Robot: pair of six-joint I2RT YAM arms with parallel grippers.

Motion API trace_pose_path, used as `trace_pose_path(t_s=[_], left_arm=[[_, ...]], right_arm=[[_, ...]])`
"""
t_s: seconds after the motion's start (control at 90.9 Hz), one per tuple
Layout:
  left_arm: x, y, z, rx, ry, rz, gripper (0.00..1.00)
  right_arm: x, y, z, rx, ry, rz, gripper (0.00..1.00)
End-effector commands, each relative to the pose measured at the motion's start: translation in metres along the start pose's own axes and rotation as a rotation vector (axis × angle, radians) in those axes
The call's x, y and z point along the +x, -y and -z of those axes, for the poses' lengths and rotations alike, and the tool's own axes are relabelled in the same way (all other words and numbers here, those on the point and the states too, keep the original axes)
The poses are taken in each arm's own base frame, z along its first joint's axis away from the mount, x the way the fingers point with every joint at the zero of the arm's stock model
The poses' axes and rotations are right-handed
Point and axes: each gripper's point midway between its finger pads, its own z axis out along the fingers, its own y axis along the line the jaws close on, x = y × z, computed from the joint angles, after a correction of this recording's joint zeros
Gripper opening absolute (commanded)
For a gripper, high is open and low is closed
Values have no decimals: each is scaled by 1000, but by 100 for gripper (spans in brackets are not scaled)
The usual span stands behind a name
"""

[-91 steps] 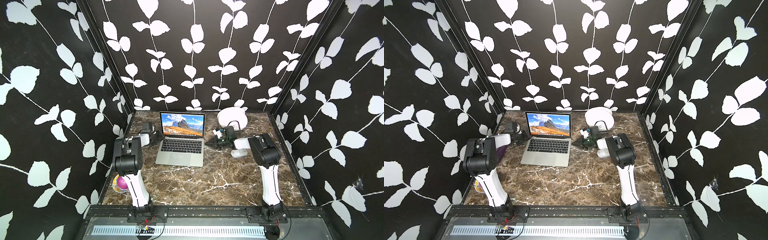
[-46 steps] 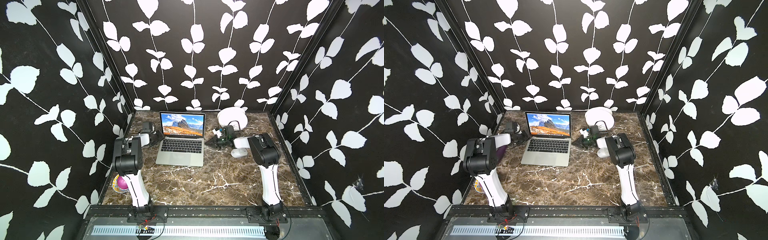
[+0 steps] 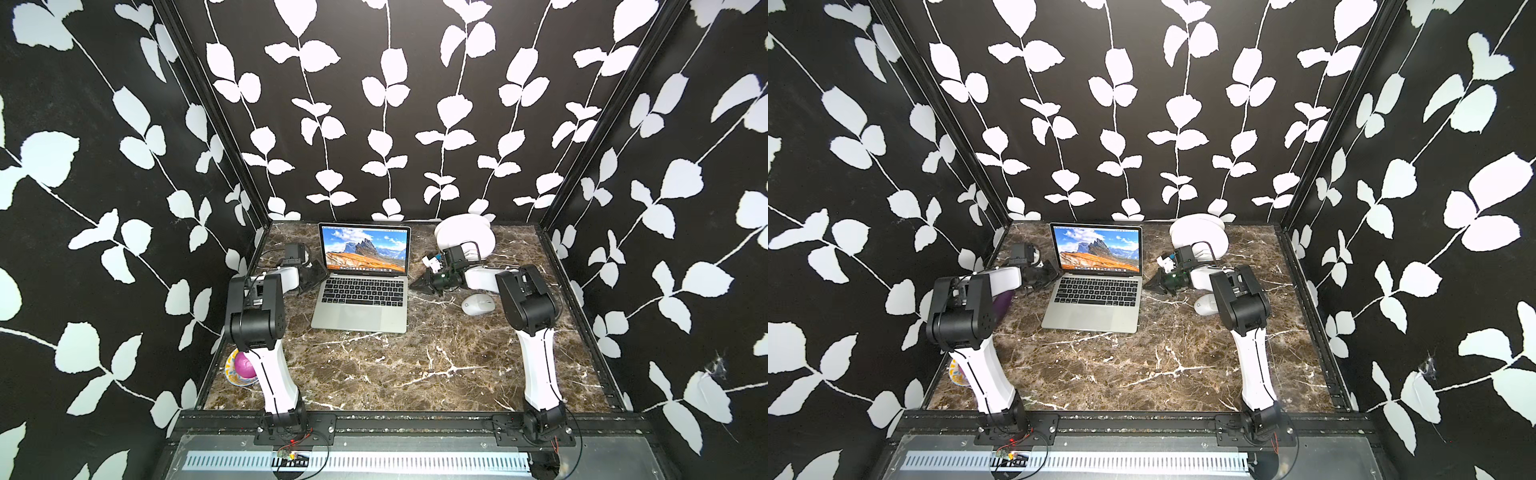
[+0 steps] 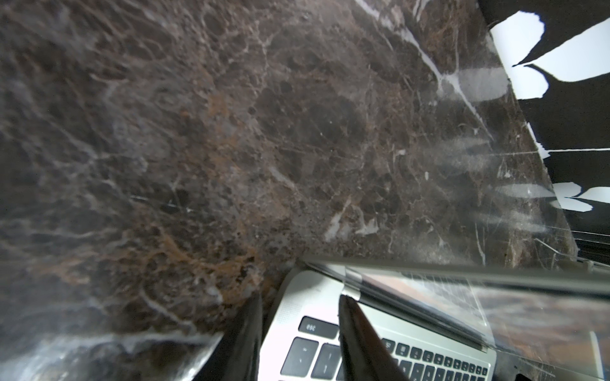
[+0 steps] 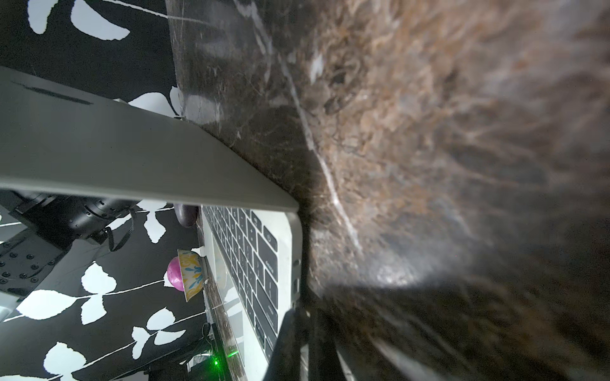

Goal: Insert the wireless mouse receiver into the laptop
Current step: Insert the USB plug into the USB port.

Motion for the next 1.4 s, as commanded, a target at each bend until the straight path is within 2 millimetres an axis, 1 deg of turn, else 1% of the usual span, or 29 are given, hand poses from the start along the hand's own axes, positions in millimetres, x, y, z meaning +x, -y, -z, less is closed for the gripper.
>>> trace_pose_path(t_s=[0.0, 0.066, 0.088, 0.132, 0.176, 0.363, 0.451, 0.539, 0.649, 0.693, 0.825, 0.858, 0.869, 0.902, 1.034, 1.166, 1.243, 1.386], left_arm=[[51, -20, -12, -54, -180, 47, 41], [51, -19, -12, -51, -181, 46, 41], [50, -20, -12, -51, -181, 46, 41], [50, -20, -13, -52, -181, 46, 40], [50, -20, -13, -52, -181, 45, 41], [50, -19, -12, -51, -182, 42, 40], [51, -20, -13, -51, -183, 42, 41], [51, -20, -12, -52, -183, 42, 40], [50, -19, -12, -52, -182, 42, 40], [51, -20, -12, -52, -183, 43, 41], [50, -20, -12, -51, -182, 43, 40], [50, -19, -12, -50, -182, 42, 40], [50, -19, -12, -50, -182, 42, 40], [50, -19, -12, -50, -182, 43, 40], [51, -19, -13, -46, -185, 44, 40], [51, -19, -13, -46, -186, 46, 40], [51, -18, -13, -46, -185, 46, 41], [50, -18, -13, -46, -186, 47, 41]], right_arm=[[43, 42, -34, 143, -96, -75, 0], [43, 45, -31, 158, -93, -82, 0], [43, 46, -29, 164, -90, -83, 2], [44, 47, -27, 173, -86, -87, 9], [44, 49, -25, 181, -82, -89, 12], [39, 56, -14, 227, -46, -102, 17], [38, 58, -12, 252, -45, -95, 18], [38, 58, -11, 270, -46, -88, 15], [40, 58, -10, 267, -48, -88, 3], [40, 58, -10, 264, -45, -88, 0], [39, 60, -9, 246, -29, -98, 0], [35, 58, -7, 237, -13, -95, 0], [39, 62, -7, 239, -15, -104, 0], [41, 65, -4, 230, -6, -116, 0], [33, 68, -1, 108, 65, -180, 0], [27, 64, -6, 47, 81, -175, 0], [24, 59, -5, 30, 95, -163, 0], [22, 59, -5, 13, 106, -162, 0]])
